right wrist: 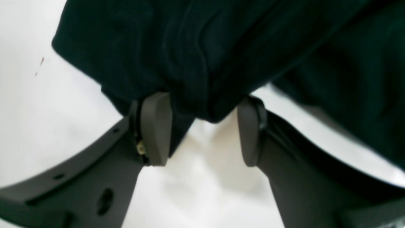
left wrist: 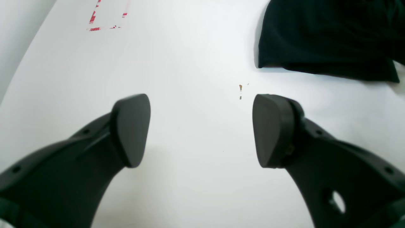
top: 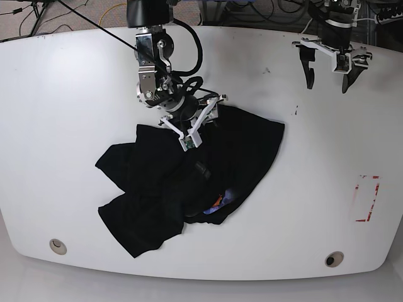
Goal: Layout the t-shirt on the table in an organized manner, then fold the t-shirt properly
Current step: 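Lower the right gripper onto the black t-shirt heap and grasp fabric, then lift the grasped shirt with the right gripper and drag it outward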
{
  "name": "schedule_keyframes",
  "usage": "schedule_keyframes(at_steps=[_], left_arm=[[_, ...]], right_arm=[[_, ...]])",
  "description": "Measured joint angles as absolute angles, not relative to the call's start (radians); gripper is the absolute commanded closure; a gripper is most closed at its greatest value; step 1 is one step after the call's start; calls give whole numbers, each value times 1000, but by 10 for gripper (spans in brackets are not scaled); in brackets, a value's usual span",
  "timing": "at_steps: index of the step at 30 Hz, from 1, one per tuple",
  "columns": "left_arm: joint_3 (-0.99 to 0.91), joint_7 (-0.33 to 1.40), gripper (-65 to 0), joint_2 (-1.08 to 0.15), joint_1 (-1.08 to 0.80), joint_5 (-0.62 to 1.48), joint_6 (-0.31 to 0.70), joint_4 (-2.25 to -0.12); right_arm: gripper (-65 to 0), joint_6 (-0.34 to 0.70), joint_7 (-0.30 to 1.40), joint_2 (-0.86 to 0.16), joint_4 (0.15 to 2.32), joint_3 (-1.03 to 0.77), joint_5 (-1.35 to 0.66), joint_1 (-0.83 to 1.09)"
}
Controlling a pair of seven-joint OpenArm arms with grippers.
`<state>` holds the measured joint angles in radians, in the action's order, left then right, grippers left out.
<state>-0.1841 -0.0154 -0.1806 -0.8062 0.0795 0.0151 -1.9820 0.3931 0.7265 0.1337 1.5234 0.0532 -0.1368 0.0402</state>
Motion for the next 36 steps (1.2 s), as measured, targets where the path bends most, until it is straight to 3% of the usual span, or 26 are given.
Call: schedule_keyframes(at_steps=[24,28,34,36], left_arm=[[-184,-15,-458,-181,-806,80,15,-1979],[-184,-15,-458,-182,-806,80,15,-1979],[-184,-15,-458,-181,-806,80,15,-1978],[-184,-15,-458,-182,-806,80,15,-1978]], right_arm=[[-317,393,670,136,1392,54,-241,-34],[-238,393,662,136,1392,54,-241,-34],[0,393,659,136,1392,54,-241,-41],[0,392,659,137,1392,54,-239,-45]])
